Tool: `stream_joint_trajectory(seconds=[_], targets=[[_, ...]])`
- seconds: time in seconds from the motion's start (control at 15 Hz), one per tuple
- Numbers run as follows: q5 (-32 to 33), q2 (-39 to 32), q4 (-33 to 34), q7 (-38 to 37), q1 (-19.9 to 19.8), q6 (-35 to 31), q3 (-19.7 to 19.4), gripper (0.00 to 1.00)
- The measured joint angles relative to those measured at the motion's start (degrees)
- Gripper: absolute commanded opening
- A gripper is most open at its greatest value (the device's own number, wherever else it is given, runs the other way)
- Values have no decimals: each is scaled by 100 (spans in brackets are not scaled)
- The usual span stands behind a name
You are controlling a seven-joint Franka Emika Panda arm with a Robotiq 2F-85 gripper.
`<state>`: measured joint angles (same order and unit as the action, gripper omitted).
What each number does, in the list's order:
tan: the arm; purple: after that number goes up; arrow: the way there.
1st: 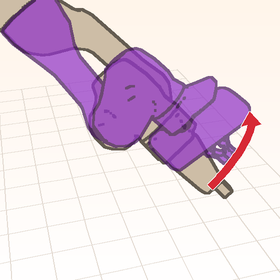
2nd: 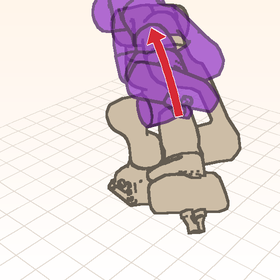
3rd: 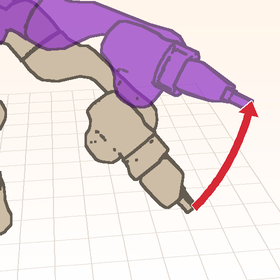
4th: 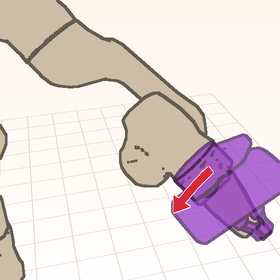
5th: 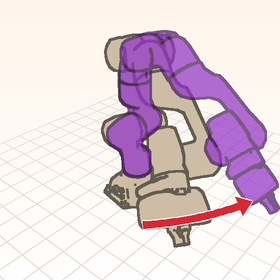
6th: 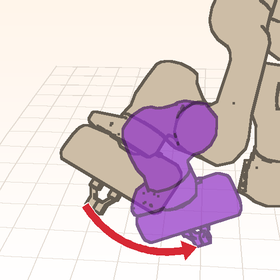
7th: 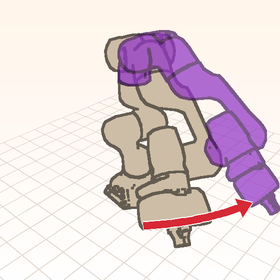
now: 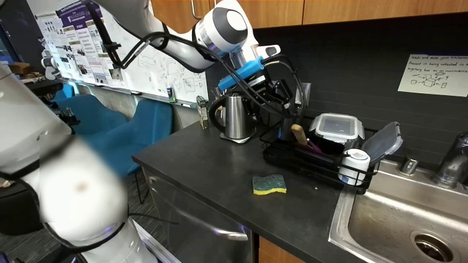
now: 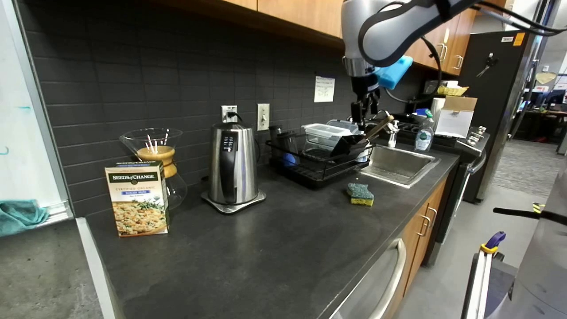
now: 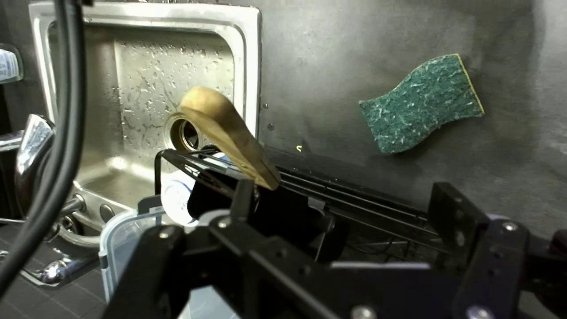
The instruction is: Remove one fork from the dish rack and put it on the counter.
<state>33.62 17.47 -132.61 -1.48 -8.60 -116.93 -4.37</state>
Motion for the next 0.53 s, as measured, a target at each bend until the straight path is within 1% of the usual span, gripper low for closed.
stream_joint_trajectory(seconds=[0.2,0.53], targets=[[34,-167,0,0,-1,0,-42,100],[328,-425,8,-73,-5,-133,-97,100]])
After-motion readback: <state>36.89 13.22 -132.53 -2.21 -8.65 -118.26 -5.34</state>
